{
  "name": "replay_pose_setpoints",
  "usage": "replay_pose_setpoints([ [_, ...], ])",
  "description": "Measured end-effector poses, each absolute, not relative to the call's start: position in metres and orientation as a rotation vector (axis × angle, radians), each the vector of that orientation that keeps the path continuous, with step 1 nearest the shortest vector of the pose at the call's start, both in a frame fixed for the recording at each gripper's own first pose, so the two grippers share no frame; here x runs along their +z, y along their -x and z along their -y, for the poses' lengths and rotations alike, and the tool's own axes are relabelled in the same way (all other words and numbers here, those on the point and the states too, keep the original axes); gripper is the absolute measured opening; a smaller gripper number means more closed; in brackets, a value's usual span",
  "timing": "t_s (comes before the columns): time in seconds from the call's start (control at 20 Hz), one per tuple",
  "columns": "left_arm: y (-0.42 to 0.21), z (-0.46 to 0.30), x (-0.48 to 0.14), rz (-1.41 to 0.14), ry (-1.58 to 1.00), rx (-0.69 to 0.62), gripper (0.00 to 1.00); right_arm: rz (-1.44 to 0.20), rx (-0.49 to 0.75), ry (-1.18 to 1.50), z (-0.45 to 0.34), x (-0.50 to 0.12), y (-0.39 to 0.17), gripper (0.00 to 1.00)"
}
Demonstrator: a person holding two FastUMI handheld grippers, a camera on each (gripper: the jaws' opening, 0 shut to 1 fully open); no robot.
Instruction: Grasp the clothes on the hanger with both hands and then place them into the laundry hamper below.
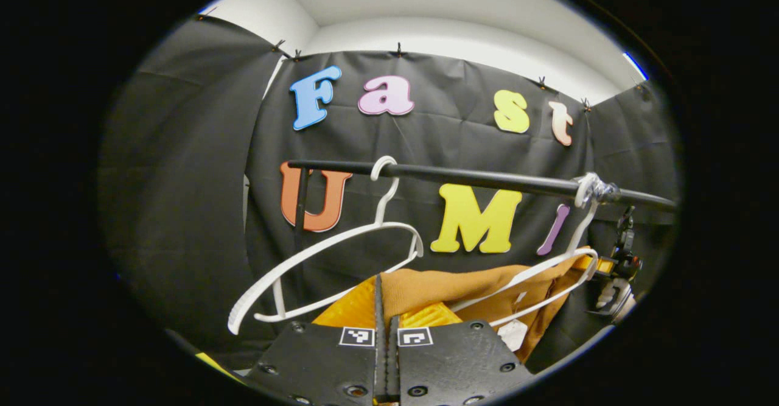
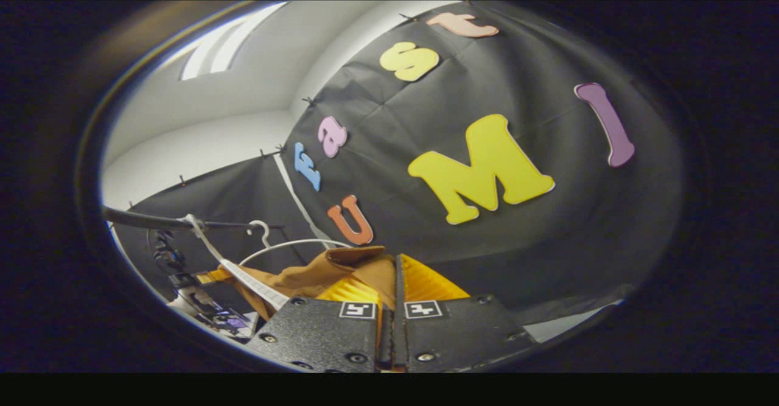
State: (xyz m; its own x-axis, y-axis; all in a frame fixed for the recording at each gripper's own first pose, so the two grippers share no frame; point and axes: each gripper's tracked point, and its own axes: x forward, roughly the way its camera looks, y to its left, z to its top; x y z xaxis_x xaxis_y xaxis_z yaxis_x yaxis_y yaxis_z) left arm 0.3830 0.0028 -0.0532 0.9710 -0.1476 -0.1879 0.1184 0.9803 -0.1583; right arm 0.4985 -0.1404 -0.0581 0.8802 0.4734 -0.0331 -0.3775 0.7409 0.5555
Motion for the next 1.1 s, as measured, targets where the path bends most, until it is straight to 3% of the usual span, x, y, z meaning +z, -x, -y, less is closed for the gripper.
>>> replay_pose_setpoints([
  [0.2, -0.377, -0.001, -0.062, -0.213, 0.189, -0.202, 0.04, -0.200, 0.576, -0.720, 0.137, -0.063, -0.509, 0.05],
  [0.35, -0.381, -0.001, -0.065, -0.215, 0.257, -0.234, 0.00, -0.209, 0.589, -0.753, 0.135, -0.069, -0.513, 0.04],
  [0.4, -0.380, -0.002, -0.066, -0.219, 0.272, -0.233, 0.05, -0.212, 0.597, -0.765, 0.133, -0.069, -0.515, 0.04],
  [0.5, -0.381, -0.004, -0.064, -0.221, 0.293, -0.228, 0.05, -0.229, 0.584, -0.772, 0.130, -0.072, -0.518, 0.04],
  [0.55, -0.382, -0.005, -0.060, -0.227, 0.291, -0.222, 0.00, -0.224, 0.580, -0.754, 0.131, -0.071, -0.516, 0.03],
  [0.6, -0.381, -0.006, -0.053, -0.221, 0.274, -0.214, 0.05, -0.202, 0.577, -0.740, 0.131, -0.066, -0.518, 0.04],
  [0.65, -0.381, -0.002, -0.047, -0.208, 0.247, -0.220, 0.00, -0.188, 0.574, -0.737, 0.132, -0.061, -0.520, 0.04],
  [1.05, -0.388, -0.010, -0.050, -0.217, 0.244, -0.260, 0.00, -0.149, 0.648, -0.754, 0.115, -0.045, -0.532, 0.04],
  [1.1, -0.384, -0.012, -0.058, -0.238, 0.261, -0.265, 0.05, -0.155, 0.661, -0.773, 0.114, -0.047, -0.535, 0.04],
])
